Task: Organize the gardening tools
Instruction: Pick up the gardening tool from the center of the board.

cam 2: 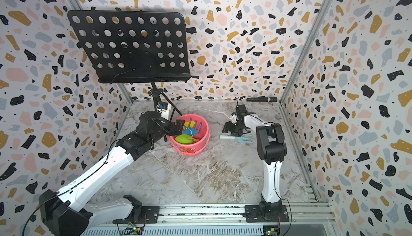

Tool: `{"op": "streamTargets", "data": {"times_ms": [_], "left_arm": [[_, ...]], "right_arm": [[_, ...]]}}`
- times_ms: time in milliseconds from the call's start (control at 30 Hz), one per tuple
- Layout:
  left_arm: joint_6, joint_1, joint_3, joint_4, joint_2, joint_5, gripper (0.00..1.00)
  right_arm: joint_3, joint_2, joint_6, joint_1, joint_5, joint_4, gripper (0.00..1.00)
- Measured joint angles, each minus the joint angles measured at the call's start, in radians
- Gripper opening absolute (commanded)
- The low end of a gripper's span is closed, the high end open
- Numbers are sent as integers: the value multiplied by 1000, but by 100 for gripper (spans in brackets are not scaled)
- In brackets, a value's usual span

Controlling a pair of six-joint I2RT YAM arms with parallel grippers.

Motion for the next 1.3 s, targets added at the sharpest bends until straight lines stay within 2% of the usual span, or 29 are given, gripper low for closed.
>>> {"op": "streamTargets", "data": {"times_ms": [133, 267, 433, 633, 900, 967, 1100, 1300], "left_arm": [[-13, 0, 0, -2, -7, 0, 97], [-23, 0, 0, -1, -30, 1, 98], [-28, 0, -9, 1, -50, 0, 99], [-43, 0, -22, 0, -52, 0, 100], [-72, 0, -34, 2, -54, 9, 99], [-77, 0, -40, 2, -58, 11, 99], [-81, 0, -45, 2, -65, 16, 100], [-84, 0, -45, 2, -73, 24, 100]], "right_arm": [[-100, -71, 8, 18, -20, 7, 73], [-205, -148, 17, 31, -22, 4, 67], [-367, -282, 23, 47, 13, -24, 66], [-521, -476, 26, 50, 109, -108, 74], [-539, -678, 42, 50, 341, -237, 90], [-539, -682, 54, 50, 381, -246, 99], [-543, -631, 84, 50, 415, -232, 99], [-552, -506, 120, 50, 431, -161, 88]]}}
